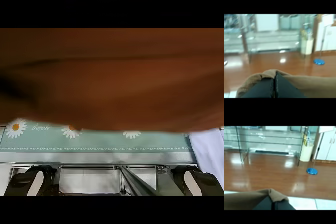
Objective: Fold the shirts.
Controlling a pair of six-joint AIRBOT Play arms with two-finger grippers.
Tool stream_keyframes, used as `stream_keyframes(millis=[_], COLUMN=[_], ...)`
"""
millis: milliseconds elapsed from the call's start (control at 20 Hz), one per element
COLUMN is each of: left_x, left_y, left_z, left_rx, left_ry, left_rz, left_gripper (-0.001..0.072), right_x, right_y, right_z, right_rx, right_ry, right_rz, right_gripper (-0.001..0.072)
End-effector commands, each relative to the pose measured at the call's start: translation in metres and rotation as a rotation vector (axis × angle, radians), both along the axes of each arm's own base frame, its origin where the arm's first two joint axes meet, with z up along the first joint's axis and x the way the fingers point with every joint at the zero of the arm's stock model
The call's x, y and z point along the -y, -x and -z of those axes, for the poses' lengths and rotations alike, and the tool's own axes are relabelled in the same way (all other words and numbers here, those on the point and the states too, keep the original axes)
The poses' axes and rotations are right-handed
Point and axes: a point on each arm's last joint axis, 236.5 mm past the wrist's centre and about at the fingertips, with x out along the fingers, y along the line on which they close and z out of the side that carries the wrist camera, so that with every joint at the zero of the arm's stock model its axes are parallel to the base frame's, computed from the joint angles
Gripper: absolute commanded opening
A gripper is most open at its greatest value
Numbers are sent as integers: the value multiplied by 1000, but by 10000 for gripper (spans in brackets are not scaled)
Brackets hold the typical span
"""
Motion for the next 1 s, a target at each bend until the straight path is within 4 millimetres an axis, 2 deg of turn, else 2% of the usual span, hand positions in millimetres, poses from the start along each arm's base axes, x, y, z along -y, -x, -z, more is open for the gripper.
stream_keyframes(millis=[0,100,150,300,400,500,600,750,850,950], left_x=[-41,-35,-32,-20,-9,2,9,10,9,9], left_y=[21,-1,-19,-88,-151,-199,-253,-334,-376,-416], left_z=[44,68,88,167,222,288,338,389,424,445], left_rx=[-144,-234,-305,-538,-613,-746,-800,-845,-924,-958], left_ry=[72,74,76,67,84,115,107,204,279,315], left_rz=[-51,-25,-29,-46,-57,-76,-83,-107,-101,-79], left_gripper=[14,14,14,14,15,15,15,15,15,14], right_x=[2,3,1,-15,-12,-5,-5,13,22,29], right_y=[14,0,-11,-59,-105,-156,-209,-289,-328,-364], right_z=[36,63,78,139,183,233,277,348,395,427], right_rx=[-97,-190,-238,-402,-484,-589,-670,-753,-826,-866], right_ry=[-17,-38,-53,-120,-155,-189,-226,-304,-338,-361], right_rz=[20,15,-4,-113,-141,-152,-200,-161,-146,-136], right_gripper=[29,29,29,29,29,29,29,29,29,29])
